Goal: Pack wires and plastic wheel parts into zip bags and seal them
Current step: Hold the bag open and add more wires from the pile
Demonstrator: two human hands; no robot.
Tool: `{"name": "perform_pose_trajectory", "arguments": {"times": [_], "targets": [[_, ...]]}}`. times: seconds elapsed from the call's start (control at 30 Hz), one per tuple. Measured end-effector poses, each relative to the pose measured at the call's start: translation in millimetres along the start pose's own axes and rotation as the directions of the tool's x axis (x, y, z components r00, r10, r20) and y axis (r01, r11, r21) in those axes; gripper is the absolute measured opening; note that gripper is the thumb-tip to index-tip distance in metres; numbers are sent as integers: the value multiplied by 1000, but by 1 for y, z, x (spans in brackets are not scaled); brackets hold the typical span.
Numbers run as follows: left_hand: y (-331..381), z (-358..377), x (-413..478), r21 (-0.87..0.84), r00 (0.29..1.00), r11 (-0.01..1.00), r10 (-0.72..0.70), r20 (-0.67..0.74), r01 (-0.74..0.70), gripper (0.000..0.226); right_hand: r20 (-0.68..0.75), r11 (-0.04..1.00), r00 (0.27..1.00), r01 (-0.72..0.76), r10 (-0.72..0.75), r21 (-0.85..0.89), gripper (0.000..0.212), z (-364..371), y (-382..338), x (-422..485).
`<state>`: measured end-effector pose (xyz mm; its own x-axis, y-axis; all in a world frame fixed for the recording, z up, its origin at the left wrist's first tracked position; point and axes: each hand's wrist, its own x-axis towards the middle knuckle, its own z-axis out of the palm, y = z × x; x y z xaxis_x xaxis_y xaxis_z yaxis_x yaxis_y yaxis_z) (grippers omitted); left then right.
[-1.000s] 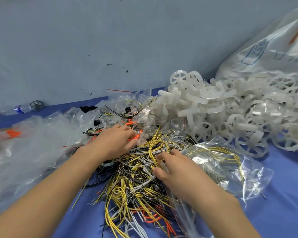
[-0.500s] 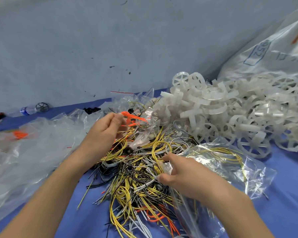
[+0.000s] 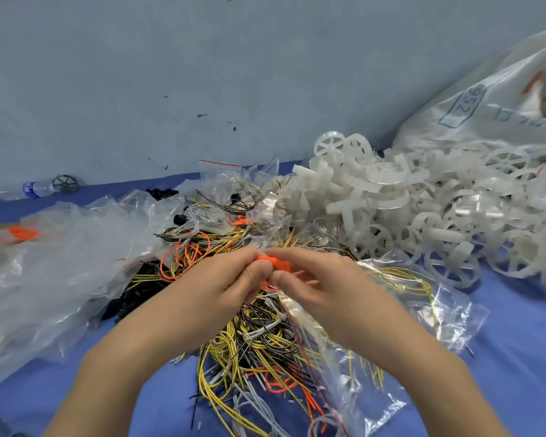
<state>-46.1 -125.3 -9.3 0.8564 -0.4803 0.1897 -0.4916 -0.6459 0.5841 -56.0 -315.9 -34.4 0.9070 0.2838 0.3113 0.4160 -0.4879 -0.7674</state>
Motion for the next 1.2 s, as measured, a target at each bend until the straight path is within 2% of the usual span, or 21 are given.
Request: {"name": "perform_pose_trajectory", "arguments": {"times": [0.1,0.17,0.23,0.27,0.37,0.47,0.5,0.57,0.7,0.77,0.83,0.87,0.9,0.97,1.03,1.1,1.2], "targets": [[4,12,3,-73,980,997,-12,-199,-2,25,-153,999,988,13,-5,53,28,6,-3,0],[10,23,3,-112,941,994,-18,-339,-21,23,-248,963,968,30,39,269,16,5,-6,1],[18,35,4,-109,916,993,5,-401,-53,25,-255,836,961,49,110,547,14,5,-10,1],[20,40,4,-152,912,986,-5,-411,-63,28,-246,773,961,57,130,632,14,7,-12,1],[24,46,4,-420,916,904,-107,-386,-72,31,-204,679,961,22,190,734,12,13,-16,2],[29,50,1,-634,960,773,-164,-229,-19,26,-171,572,939,-33,298,819,11,14,-17,3],[31,53,0,-683,969,730,-175,-173,10,25,-168,550,931,-40,323,834,11,14,-17,3],[33,58,-1,-706,970,706,-200,-136,47,23,-171,545,926,-44,337,837,9,11,-16,2],[27,59,-3,-760,938,645,-306,-166,76,27,-194,757,952,-54,235,651,11,10,-10,0],[21,55,-7,-770,929,630,-337,-153,102,26,-158,819,966,-82,206,567,13,8,-7,-4],[14,49,-12,-747,926,646,-360,-112,161,23,-160,913,966,-127,202,387,19,4,0,-12],[10,45,-16,-742,919,639,-385,-81,203,21,-163,959,965,-166,206,229,26,1,4,-17],[6,41,-21,-743,910,622,-412,-42,247,21,-144,978,967,-205,209,41,36,-2,8,-24],[-1,32,-31,-728,898,603,-439,37,325,21,-34,927,974,-224,225,-302,57,-2,15,-39],[-3,24,-42,-660,902,649,-420,103,378,21,64,860,965,-196,255,-471,54,3,20,-51],[1,23,-49,-585,901,693,-396,178,421,21,30,851,970,-197,241,-487,32,6,26,-55],[11,32,-51,-539,882,698,-378,281,471,19,-96,908,967,-255,237,-331,17,3,26,-55]]}}
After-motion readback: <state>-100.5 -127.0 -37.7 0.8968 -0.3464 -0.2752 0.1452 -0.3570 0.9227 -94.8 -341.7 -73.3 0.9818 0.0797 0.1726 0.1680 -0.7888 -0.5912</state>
